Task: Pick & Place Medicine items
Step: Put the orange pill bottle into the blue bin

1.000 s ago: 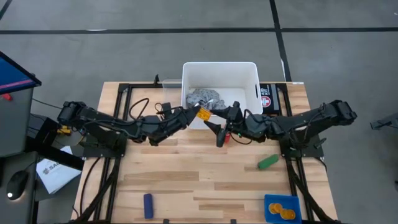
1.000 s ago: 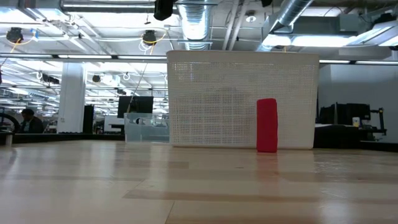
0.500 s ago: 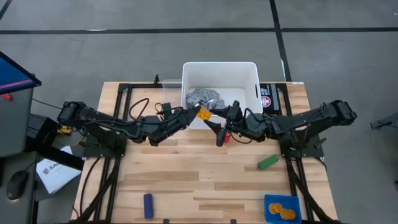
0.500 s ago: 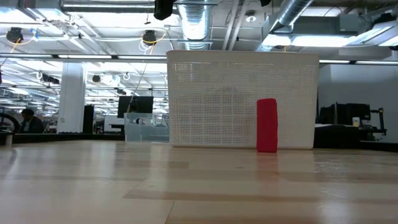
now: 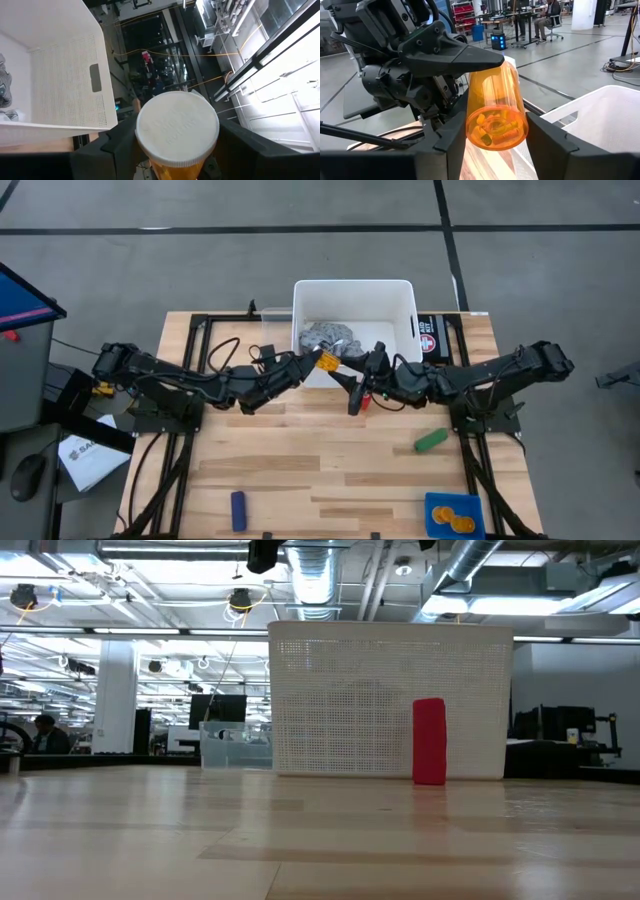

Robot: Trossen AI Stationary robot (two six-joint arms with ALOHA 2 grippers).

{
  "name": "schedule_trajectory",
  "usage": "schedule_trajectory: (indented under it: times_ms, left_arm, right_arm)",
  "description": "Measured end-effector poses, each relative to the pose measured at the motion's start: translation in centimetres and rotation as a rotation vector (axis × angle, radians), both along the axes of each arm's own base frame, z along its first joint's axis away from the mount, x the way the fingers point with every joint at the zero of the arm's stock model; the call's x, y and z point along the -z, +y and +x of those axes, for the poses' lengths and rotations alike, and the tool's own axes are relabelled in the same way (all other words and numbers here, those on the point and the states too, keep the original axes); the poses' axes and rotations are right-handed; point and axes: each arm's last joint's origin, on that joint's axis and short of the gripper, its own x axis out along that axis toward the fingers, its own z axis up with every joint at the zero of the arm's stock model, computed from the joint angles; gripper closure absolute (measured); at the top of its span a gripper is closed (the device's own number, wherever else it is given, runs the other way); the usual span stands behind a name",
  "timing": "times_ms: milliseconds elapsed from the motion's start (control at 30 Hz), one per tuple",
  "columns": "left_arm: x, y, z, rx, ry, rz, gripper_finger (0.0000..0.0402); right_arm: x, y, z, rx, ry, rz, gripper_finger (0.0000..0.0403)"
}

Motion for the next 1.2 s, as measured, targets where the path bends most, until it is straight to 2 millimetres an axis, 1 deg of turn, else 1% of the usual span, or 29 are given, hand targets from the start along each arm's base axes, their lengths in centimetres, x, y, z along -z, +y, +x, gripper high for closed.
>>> schedule_trajectory:
  times_ms: [200,300,500,633,700,767,833,900,1000,1200]
  left_arm:
    - [0.2,0.0,0.0,0.007,0.022,0.006,0.0183]
    - [0.3,-0.2,0.0,0.006,0.06,0.046,0.0172]
    - [0.2,-0.6,-0.9,0.036,0.157,0.084,0.0155]
    - [-0.2,-1.2,-2.1,0.063,0.208,0.099,0.0147]
    - [-0.3,-1.5,-2.8,0.08,0.247,0.111,0.0146]
    - [-0.3,-1.8,-3.5,0.101,0.299,0.126,0.0147]
    - [-0.7,-2.1,-4.5,0.12,0.326,0.136,0.0148]
    - [-0.9,-2.3,-5.4,0.138,0.358,0.148,0.0148]
    - [-1.2,-2.3,-6.6,0.155,0.39,0.163,0.0147]
    - [-2.0,-2.4,-8.0,0.176,0.408,0.21,0.0146]
  right_arm:
    - [0.0,0.3,-0.1,0.016,0.001,-0.001,0.023]
    - [0.0,0.2,-0.1,0.041,0.002,-0.004,0.0233]
    - [-0.1,0.1,-0.2,0.075,-0.006,-0.005,0.0234]
    - [-0.4,0.0,-0.7,0.079,-0.002,-0.004,0.0234]
    - [-0.5,-0.2,-1.3,0.093,0.029,-0.012,0.0233]
    - [-0.6,-0.3,-2.0,0.096,0.053,0.014,0.0233]
    - [-0.3,-0.2,-3.2,0.068,0.113,0.068,0.0233]
    - [0.3,0.5,-4.5,0.034,0.194,0.135,0.0233]
    - [1.7,2.2,-6.6,-0.023,0.349,0.239,0.0233]
    - [3.6,7.1,-10.7,-0.111,0.542,0.457,0.0232]
